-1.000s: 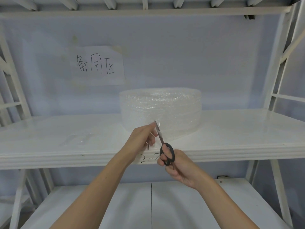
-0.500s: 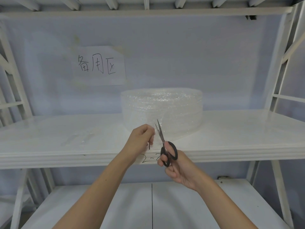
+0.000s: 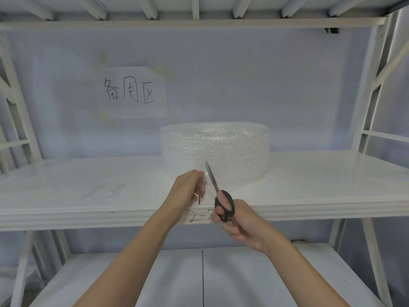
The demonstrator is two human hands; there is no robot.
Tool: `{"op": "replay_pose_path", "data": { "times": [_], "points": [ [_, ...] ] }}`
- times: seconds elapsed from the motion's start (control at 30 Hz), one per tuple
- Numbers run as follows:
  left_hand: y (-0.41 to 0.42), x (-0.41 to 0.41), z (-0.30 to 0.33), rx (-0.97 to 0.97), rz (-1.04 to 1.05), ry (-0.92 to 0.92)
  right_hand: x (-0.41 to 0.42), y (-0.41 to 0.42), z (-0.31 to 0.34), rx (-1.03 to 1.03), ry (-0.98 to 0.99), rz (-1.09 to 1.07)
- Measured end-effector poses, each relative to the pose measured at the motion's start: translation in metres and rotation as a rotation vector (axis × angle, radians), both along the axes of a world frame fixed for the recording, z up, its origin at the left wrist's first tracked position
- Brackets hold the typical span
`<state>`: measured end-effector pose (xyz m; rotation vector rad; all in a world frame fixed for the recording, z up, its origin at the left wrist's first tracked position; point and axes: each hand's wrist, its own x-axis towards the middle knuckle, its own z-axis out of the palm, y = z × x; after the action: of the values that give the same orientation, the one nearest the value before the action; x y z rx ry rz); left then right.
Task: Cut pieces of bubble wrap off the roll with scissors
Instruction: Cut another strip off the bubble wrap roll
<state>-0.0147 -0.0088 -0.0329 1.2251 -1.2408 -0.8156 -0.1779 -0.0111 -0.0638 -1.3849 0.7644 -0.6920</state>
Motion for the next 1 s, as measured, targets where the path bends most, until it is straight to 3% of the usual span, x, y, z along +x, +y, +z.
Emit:
{"op": "replay_pose_path", "data": {
  "times": [0.47,1.0],
  "points": [
    [0.0035,0.0059,-0.0069,-0.078,-0.127,-0.153,-0.0012,-0.0060,0.0052,0.075,-0.023,0.044],
    [0.0036,0.0077,-0.0061,-0.081,-0.148,-0.144,0.0020,-0.0023,0.0003,-0.017,-0.056,0.011]
  ]
}}
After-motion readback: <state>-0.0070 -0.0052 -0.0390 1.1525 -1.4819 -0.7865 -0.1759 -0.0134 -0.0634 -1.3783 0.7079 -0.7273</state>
